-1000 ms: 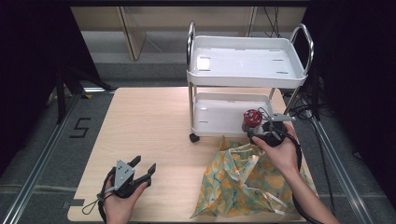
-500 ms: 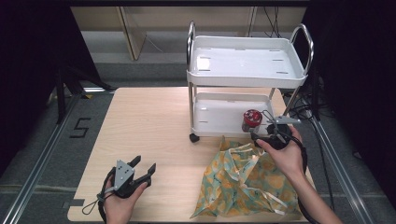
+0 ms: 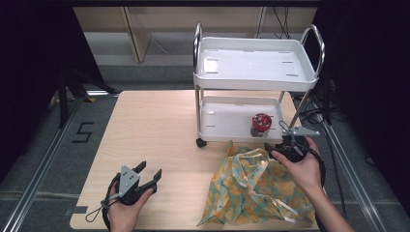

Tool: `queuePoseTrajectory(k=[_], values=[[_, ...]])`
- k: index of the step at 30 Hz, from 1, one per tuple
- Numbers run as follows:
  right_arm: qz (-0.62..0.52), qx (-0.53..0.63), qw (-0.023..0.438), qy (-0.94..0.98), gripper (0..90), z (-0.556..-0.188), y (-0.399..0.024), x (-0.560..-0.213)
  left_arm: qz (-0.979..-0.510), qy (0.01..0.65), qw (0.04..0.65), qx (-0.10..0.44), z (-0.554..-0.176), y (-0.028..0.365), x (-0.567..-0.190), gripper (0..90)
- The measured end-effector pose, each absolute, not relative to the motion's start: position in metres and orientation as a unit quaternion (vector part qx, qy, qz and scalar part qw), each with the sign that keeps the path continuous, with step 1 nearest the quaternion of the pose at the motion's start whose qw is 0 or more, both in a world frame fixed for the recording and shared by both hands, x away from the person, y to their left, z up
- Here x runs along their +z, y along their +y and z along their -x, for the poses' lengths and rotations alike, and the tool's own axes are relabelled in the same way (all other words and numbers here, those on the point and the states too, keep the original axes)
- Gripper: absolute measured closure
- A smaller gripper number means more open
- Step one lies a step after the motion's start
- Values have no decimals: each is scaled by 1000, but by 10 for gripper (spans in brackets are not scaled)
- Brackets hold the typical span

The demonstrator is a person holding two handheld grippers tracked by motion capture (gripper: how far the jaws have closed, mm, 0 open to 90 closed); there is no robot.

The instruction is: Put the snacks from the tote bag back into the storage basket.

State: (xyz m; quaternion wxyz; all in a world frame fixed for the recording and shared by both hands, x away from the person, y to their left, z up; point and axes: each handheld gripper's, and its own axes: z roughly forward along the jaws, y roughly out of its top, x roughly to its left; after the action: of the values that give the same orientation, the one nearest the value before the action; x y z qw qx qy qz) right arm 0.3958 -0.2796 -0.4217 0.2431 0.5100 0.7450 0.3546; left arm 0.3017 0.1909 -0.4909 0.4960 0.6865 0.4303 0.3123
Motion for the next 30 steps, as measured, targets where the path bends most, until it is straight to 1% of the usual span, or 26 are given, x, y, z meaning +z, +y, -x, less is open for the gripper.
queuePoseTrajectory(k=[1,2,3,5,6,8,9,11,13,14,18,19,21,23,24,25,27,29,30], values=[[-515,355,234,745,265,-394,-279,-422,-686,430,496,312,-302,191,-491,363],[-501,361,248,747,265,-394,-282,-423,-686,430,496,312,-302,191,-491,363],[-510,363,239,742,265,-393,-281,-423,-686,431,497,312,-302,191,-491,363],[-511,356,236,746,267,-390,-284,-423,-686,430,496,312,-302,191,-491,363],[-500,358,246,749,267,-390,-286,-424,-687,430,496,312,-302,192,-491,363],[-515,360,234,742,268,-386,-286,-425,-687,432,494,313,-302,191,-491,363],[-502,354,245,751,268,-385,-290,-426,-687,431,495,313,-302,191,-491,363],[-512,360,235,744,270,-382,-289,-426,-688,429,494,313,-302,191,-491,363],[-502,359,244,748,272,-379,-292,-429,-688,430,494,313,-302,191,-491,363],[-511,356,233,747,273,-376,-292,-427,-687,431,494,313,-301,191,-491,363],[-508,357,234,749,275,-370,-297,-430,-686,430,496,313,-301,191,-491,363],[-496,356,242,754,275,-369,-299,-431,-687,431,495,313,-301,191,-491,363],[-511,361,229,746,276,-364,-298,-431,-688,431,494,311,-301,191,-491,363],[-507,358,229,750,277,-361,-300,-430,-688,431,494,311,-301,191,-491,363],[-498,363,242,749,277,-360,-302,-432,-688,431,494,311,-301,191,-491,363],[-511,362,226,746,278,-357,-301,-431,-688,431,494,311,-301,191,-491,363],[-503,361,231,751,279,-354,-303,-432,-686,430,496,313,-301,191,-491,363],[-510,364,224,747,281,-350,-304,-432,-687,430,495,313,-301,191,-491,363],[-505,367,230,747,282,-349,-305,-433,-687,430,495,313,-301,191,-491,363]])
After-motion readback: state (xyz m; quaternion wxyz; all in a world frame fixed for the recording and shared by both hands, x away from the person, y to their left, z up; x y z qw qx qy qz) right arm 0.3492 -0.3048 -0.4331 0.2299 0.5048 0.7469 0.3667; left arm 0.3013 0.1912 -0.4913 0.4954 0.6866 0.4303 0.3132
